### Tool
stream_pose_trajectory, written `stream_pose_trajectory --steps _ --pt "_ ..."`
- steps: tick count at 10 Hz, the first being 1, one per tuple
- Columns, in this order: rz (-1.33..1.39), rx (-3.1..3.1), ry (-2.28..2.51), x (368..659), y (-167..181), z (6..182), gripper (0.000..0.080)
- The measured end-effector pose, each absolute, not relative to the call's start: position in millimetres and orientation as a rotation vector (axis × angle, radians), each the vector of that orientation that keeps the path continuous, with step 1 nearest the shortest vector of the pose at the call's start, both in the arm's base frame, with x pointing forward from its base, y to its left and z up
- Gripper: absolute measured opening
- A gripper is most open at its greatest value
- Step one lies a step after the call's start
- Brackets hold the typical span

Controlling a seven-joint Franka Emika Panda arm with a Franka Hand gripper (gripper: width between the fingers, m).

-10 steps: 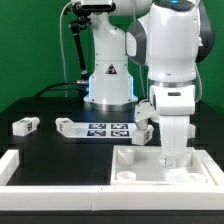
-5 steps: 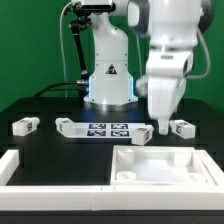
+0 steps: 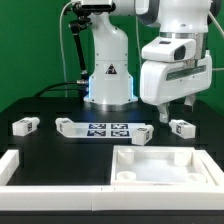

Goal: Assemble square table

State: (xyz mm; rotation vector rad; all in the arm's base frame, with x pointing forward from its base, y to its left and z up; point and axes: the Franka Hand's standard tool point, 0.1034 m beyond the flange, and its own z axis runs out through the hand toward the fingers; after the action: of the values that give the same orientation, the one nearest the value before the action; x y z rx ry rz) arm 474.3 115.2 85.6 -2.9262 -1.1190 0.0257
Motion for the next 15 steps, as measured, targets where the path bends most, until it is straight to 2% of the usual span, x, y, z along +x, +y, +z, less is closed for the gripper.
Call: stream_pose_trajectory --steps 1,3,5,7,9,11,14,15 --pt "0.026 -2.985 -0.951 474 118 85.6 0.0649" --pt "0.042 -3.046 -0.739 456 149 85.0 0.0649" --pt "0.045 -3.044 -0.798 426 188 74.7 0.0649" --pt "0.069 -3.037 -0.818 427 185 74.8 0.0649" --pt "0.287 -3.067 -0.809 420 187 73.4 0.0649" --pt "0.583 -3.072 -0.820 395 199 55.3 0.0649" --pt "0.919 -3.020 -0.844 389 174 49.5 0.0649" --pt "1.023 -2.999 -0.847 388 176 48.6 0.0649"
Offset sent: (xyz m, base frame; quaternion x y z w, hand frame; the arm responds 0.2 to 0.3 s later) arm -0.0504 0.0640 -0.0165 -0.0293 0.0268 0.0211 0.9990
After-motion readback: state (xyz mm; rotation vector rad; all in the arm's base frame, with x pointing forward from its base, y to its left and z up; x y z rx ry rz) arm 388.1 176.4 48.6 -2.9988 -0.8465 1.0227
